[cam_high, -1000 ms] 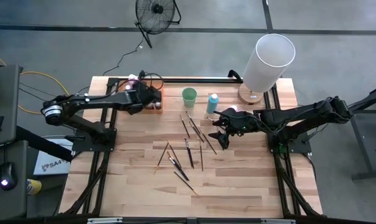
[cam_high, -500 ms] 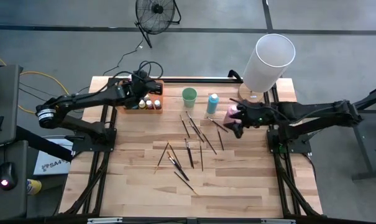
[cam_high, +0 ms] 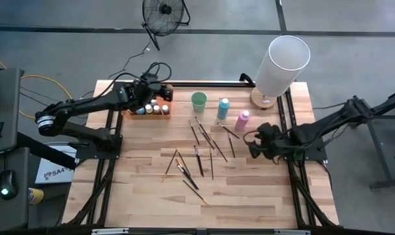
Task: Pick & Place Paint Supplies
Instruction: Put the pink paint bottle into the orange bin
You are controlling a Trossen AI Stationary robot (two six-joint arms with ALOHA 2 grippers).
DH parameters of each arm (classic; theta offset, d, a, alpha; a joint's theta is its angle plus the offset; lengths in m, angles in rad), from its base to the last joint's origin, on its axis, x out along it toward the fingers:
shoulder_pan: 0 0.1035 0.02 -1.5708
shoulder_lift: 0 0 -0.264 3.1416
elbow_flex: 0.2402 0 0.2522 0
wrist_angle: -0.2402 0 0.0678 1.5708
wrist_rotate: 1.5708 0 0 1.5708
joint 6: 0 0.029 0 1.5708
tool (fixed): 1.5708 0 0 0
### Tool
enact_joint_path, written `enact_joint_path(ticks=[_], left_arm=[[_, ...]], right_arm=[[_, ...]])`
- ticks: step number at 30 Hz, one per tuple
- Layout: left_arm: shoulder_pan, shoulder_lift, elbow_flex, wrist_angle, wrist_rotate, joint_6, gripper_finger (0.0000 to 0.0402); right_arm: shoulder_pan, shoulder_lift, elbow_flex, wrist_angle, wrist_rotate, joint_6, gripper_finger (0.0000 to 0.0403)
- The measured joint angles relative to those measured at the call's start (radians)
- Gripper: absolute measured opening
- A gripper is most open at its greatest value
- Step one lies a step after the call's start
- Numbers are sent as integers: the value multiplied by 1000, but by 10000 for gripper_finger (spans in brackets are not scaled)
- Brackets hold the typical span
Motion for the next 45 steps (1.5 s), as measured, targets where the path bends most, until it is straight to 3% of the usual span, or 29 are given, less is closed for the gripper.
enact_joint_path(ticks=[4,9,16,26,30,36,45], left_arm=[[0,0,0,1,60,20,211],[0,0,0,1,100,48,211],[0,0,0,1,119,67,211],[0,0,0,1,168,70,211],[0,0,0,0,170,71,211],[0,0,0,0,181,73,211],[0,0,0,0,225,90,211]], right_arm=[[-21,23,-102,148,157,-27,291],[-77,80,-249,390,179,-162,291],[-173,149,-357,636,237,-138,291],[-343,291,-370,996,144,-512,291],[-415,353,-370,1052,122,-500,291],[-486,430,-370,1176,-12,-535,286],[-533,461,-369,1272,-65,-587,222]])
